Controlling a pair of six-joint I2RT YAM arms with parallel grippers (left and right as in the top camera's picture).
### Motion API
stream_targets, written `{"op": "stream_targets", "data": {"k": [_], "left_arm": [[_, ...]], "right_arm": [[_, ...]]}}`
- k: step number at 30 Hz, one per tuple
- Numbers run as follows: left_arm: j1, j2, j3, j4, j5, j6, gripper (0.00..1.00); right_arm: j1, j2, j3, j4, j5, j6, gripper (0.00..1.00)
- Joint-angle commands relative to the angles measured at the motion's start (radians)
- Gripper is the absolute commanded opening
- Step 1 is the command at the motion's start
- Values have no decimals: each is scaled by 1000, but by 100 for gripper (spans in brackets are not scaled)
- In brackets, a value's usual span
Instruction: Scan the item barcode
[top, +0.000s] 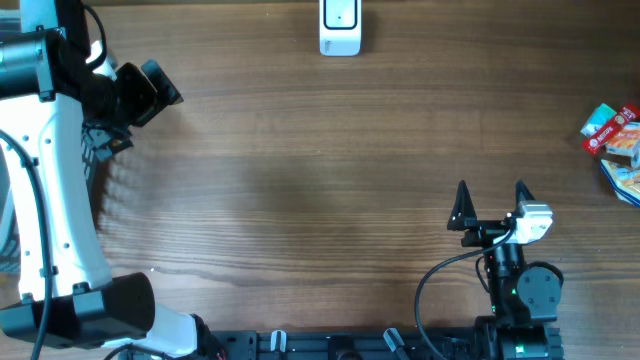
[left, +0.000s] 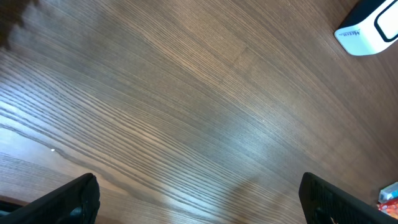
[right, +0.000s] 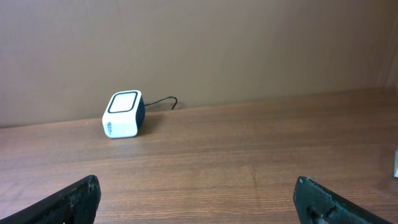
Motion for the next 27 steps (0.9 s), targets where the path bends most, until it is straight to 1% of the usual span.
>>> {"op": "stream_targets", "data": {"k": [1,2,17,23,27], "left_arm": [[-5,6,-6,3,8,12,100],[-5,6,-6,3,8,12,100],[-14,10,-6,11,12,13,100],[-109,-61,-6,100,12,151,100],[-200,-134,-6,171,-5,254,100]], "right_arm": [[-4,-14,-1,3,17,6,98],[-4,-14,-1,3,16,6,100],[-4,-14,-1,3,17,6,100],[-4,-14,-1,3,16,6,100],[-4,-14,-1,3,17,6,100]]}}
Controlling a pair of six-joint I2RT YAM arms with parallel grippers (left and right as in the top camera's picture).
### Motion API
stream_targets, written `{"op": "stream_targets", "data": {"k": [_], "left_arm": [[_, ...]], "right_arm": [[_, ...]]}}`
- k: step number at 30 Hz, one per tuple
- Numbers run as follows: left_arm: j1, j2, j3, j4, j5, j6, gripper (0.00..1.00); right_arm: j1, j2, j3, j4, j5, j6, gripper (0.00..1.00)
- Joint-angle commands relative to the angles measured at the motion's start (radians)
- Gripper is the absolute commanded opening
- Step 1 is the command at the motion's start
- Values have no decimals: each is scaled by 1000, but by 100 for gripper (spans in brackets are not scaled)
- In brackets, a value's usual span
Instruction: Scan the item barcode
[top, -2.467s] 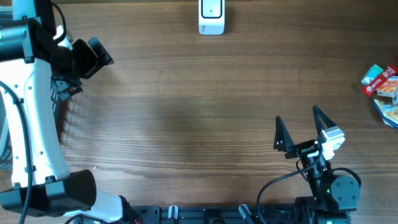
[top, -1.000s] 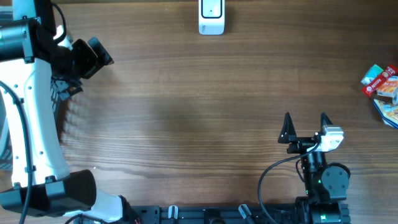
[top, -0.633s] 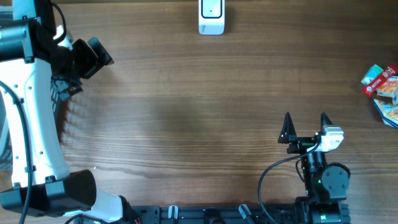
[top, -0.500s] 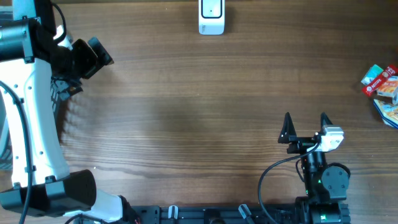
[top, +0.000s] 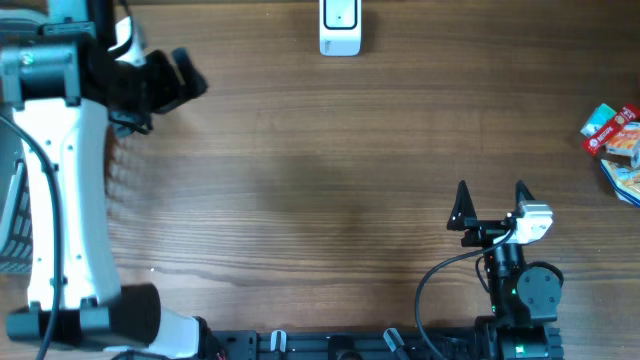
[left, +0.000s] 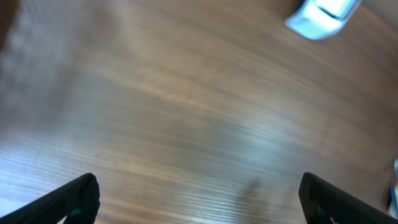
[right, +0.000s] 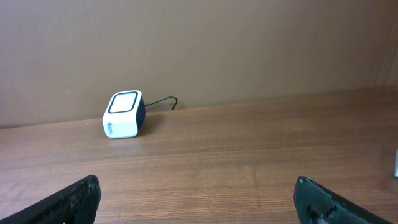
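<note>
A white barcode scanner (top: 340, 27) stands at the table's far edge, also seen in the right wrist view (right: 124, 114) and blurred in the left wrist view (left: 323, 15). Colourful packaged items (top: 618, 137) lie at the right edge. My left gripper (top: 185, 78) is open, held high over the far left of the table, with nothing between its fingers (left: 71, 199). Near the front edge my right gripper (top: 491, 200) stands open and empty, pointing toward the scanner.
A wire basket (top: 12, 215) shows at the left edge behind the left arm. The scanner's cable (right: 163, 101) runs off behind it. A wall rises behind the table's far edge.
My left gripper has moved right and toward the far edge, closer to the scanner; its view is now blurred. The right arm, scanner and items stay where they were.
</note>
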Motion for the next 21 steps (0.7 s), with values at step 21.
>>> {"op": "stream_targets", "data": {"k": [21], "left_arm": [[-60,-995,-1228,930,-29,229,100]], "right_arm": [[-4,-14,-1,3,17,4,100]]}}
